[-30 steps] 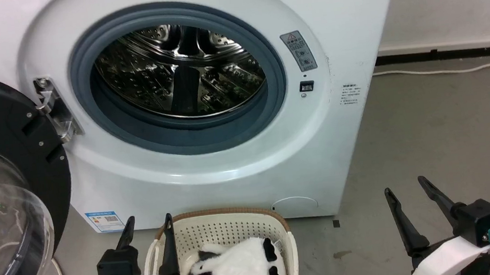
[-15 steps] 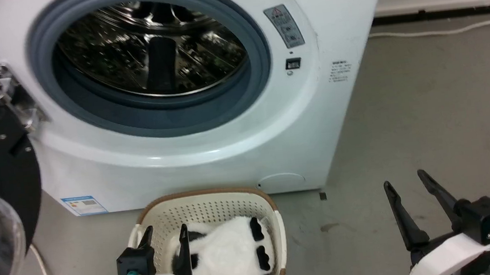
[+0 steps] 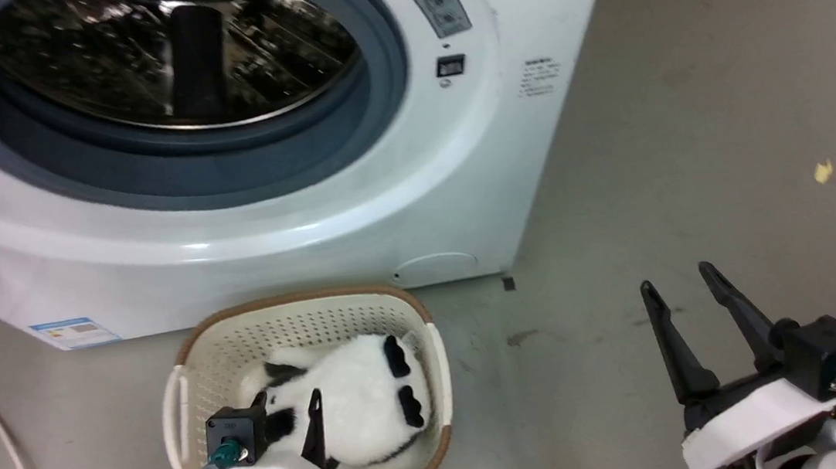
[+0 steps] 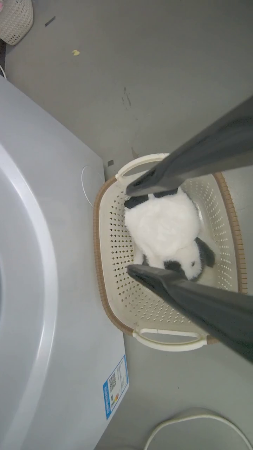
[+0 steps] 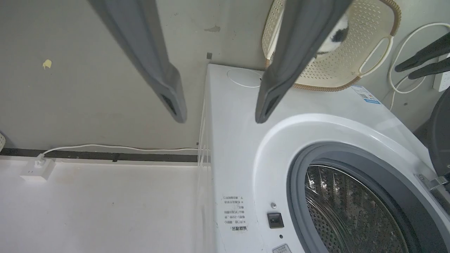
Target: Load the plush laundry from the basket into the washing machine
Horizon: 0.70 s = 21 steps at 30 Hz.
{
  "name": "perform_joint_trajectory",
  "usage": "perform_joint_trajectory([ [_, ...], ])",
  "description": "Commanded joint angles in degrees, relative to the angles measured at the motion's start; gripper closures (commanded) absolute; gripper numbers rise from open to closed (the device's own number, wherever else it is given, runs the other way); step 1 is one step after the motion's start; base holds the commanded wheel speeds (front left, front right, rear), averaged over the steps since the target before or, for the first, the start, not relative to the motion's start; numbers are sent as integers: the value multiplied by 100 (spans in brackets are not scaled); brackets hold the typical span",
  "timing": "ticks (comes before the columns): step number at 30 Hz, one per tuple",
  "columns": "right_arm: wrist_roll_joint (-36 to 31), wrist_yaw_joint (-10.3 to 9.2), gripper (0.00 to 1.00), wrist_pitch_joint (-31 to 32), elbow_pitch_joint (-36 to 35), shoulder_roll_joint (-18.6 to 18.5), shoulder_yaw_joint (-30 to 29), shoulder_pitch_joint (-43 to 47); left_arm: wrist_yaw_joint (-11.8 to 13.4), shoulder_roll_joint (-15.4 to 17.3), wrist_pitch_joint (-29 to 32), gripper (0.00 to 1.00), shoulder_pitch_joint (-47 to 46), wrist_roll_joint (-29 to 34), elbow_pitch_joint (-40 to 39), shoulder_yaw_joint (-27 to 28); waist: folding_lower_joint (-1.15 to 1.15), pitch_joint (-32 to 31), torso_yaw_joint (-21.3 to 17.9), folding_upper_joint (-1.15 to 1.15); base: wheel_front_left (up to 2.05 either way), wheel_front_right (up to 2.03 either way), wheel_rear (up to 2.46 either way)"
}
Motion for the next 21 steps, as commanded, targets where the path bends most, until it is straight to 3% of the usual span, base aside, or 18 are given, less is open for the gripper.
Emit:
perform_joint_trajectory([
  [1,64,-2,0,-61,-17,3,61,-126,-13,53,7,0,-137,-16,223,-55,-1,141,-127,0,0,0,0],
  [21,472,-3,0,-289,-59,4,392,-423,-248,421,109,0,-998,-440,1677,-262,-1,989,-579,0,0,0,0],
])
